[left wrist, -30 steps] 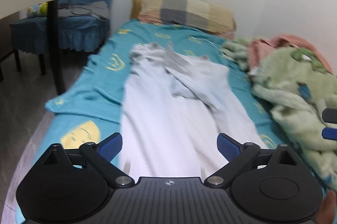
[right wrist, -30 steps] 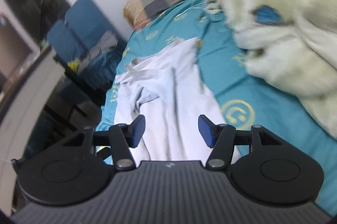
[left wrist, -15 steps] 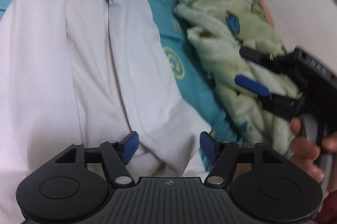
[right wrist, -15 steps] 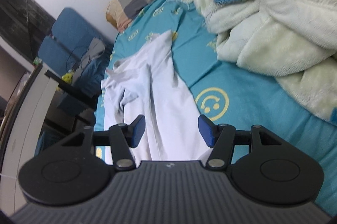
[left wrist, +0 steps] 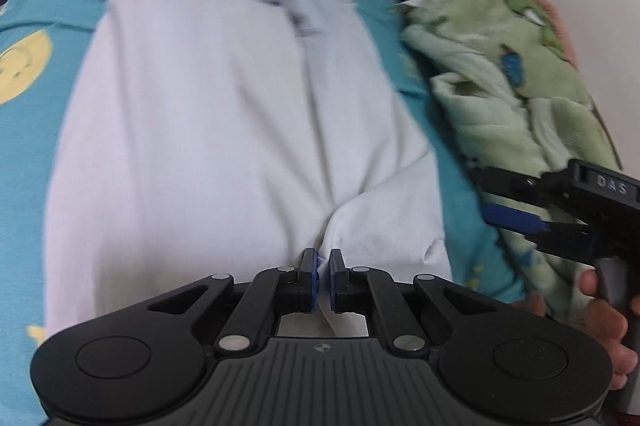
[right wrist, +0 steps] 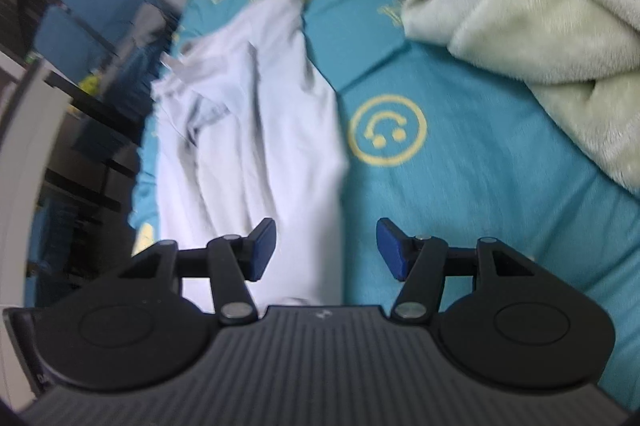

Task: Fold clothes

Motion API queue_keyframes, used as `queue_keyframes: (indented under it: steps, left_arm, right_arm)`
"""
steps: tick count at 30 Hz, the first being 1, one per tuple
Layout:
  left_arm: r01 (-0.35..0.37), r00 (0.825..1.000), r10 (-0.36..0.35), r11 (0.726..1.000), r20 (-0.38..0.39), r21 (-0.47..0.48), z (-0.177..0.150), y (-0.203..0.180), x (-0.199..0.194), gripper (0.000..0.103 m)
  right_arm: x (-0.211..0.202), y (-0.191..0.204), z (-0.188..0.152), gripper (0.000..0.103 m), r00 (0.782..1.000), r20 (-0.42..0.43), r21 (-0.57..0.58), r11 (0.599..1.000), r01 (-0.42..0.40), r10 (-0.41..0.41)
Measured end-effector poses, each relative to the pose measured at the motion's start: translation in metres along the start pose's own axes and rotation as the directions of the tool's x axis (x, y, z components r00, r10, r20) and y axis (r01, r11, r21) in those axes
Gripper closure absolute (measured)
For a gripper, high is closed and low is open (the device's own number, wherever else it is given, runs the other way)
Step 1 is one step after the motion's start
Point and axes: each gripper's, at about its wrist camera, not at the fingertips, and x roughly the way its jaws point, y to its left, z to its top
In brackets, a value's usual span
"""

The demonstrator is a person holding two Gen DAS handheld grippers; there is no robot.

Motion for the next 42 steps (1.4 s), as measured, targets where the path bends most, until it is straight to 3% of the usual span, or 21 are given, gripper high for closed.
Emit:
queue_keyframes:
  steps: [2, 4, 5, 6, 8, 12, 13, 16, 18, 20, 22, 24, 25, 27, 29, 31, 33, 37, 39, 41, 42]
  left_arm:
    - [0.014, 1.000, -0.014, 1.000, -0.010, -0.004, 0.001, 0.005, -0.005, 0.093]
    - [0.003, 1.000, -0.003, 1.000, -0.001, 0.011, 0.000, 0.007, -0.016, 0.079]
    - [-0.013, 1.000, 0.013, 1.000, 0.007, 0.011, -0.002, 0.009, -0.024, 0.066]
    - [-0.031, 0.999, 0.031, 1.000, 0.012, -0.001, -0.004, 0.016, -0.034, 0.054]
    - [-0.076, 0.997, 0.077, 0.996, 0.030, -0.042, -0.006, 0.033, -0.056, 0.042]
    - [-0.192, 0.977, 0.205, 0.967, 0.062, -0.169, -0.008, 0.074, -0.093, 0.021]
    - [-0.212, 0.972, 0.227, 0.956, 0.058, -0.201, -0.009, 0.084, -0.100, 0.021]
    - [-0.192, 0.981, 0.188, 0.952, -0.038, -0.239, -0.012, 0.097, -0.092, 0.021]
    - [-0.183, 0.980, 0.161, 0.958, -0.114, -0.221, -0.014, 0.094, -0.080, 0.021]
    - [-0.191, 0.972, 0.161, 0.966, -0.171, -0.176, -0.014, 0.087, -0.071, 0.021]
    - [-0.194, 0.966, 0.163, 0.970, -0.201, -0.145, -0.015, 0.083, -0.068, 0.020]
    - [-0.158, 0.963, 0.119, 0.976, -0.242, -0.151, -0.021, 0.082, -0.069, 0.020]
    - [-0.138, 0.959, 0.092, 0.978, -0.267, -0.157, -0.022, 0.082, -0.068, 0.021]
    - [-0.097, 0.948, 0.038, 0.980, -0.315, -0.172, -0.025, 0.083, -0.065, 0.027]
    - [-0.080, 0.941, 0.031, 0.988, -0.338, -0.134, -0.029, 0.078, -0.065, 0.032]
    - [-0.065, 0.933, 0.029, 0.994, -0.358, -0.091, -0.033, 0.073, -0.066, 0.036]
    - [-0.046, 0.931, 0.023, 0.997, -0.364, -0.056, -0.043, 0.069, -0.071, 0.047]
    - [-0.011, 0.930, 0.002, 1.000, -0.368, -0.023, -0.045, 0.063, -0.077, 0.068]
    - [-0.005, 0.931, 0.004, 1.000, -0.364, -0.003, -0.045, 0.060, -0.080, 0.084]
    - [-0.001, 0.935, 0.004, 1.000, -0.355, 0.009, -0.043, 0.056, -0.084, 0.088]
    - [0.004, 0.939, -0.002, 1.000, -0.344, 0.003, -0.043, 0.056, -0.088, 0.089]
  right_arm:
    - [0.009, 0.006, -0.002, 0.044, 0.997, -0.055, -0.019, 0.998, 0.052, -0.053]
    - [0.020, 0.012, -0.006, 0.045, 0.988, -0.133, -0.057, 0.995, 0.076, -0.083]
    - [0.025, 0.015, -0.009, 0.045, 0.981, -0.173, -0.068, 0.995, 0.074, -0.085]
    - [0.029, 0.016, -0.012, 0.045, 0.974, -0.210, -0.069, 0.995, 0.071, -0.084]
    - [0.038, 0.017, -0.020, 0.046, 0.956, -0.280, -0.069, 0.995, 0.070, -0.086]
    - [0.044, 0.030, -0.038, 0.046, 0.936, -0.301, -0.170, 0.976, 0.133, -0.180]
    - [0.040, 0.033, -0.039, 0.046, 0.941, -0.280, -0.185, 0.972, 0.143, -0.191]
    - [0.020, 0.037, -0.040, 0.046, 0.959, -0.192, -0.204, 0.965, 0.166, -0.206]
    - [0.017, 0.036, -0.043, 0.046, 0.955, -0.237, -0.209, 0.969, 0.131, -0.180]
    - [0.021, 0.033, -0.047, 0.046, 0.934, -0.318, -0.213, 0.972, 0.098, -0.163]
    - [0.012, 0.035, -0.048, 0.046, 0.947, -0.296, -0.224, 0.973, 0.060, -0.127]
    - [0.007, 0.042, -0.049, 0.046, 0.956, -0.270, -0.277, 0.960, 0.033, -0.111]
    - [0.009, 0.045, -0.051, 0.040, 0.951, -0.285, -0.304, 0.952, 0.029, -0.120]
    - [0.029, 0.054, -0.056, 0.036, 0.913, -0.345, -0.385, 0.920, 0.074, -0.218]
    - [0.042, 0.062, -0.065, 0.036, 0.880, -0.346, -0.479, 0.868, 0.132, -0.325]
    - [0.052, 0.064, -0.068, 0.036, 0.852, -0.377, -0.515, 0.847, 0.133, -0.363]
    - [0.061, 0.066, -0.071, 0.036, 0.823, -0.415, -0.540, 0.833, 0.122, -0.389]
    - [0.061, 0.065, -0.076, 0.030, 0.789, -0.520, -0.500, 0.866, 0.031, -0.328]
    - [0.061, 0.065, -0.079, 0.031, 0.768, -0.570, -0.471, 0.882, -0.016, -0.290]
    - [0.057, 0.069, -0.087, 0.039, 0.760, -0.591, -0.486, 0.871, -0.068, -0.270]
    - [0.054, 0.072, -0.090, 0.052, 0.769, -0.576, -0.506, 0.860, -0.069, -0.277]
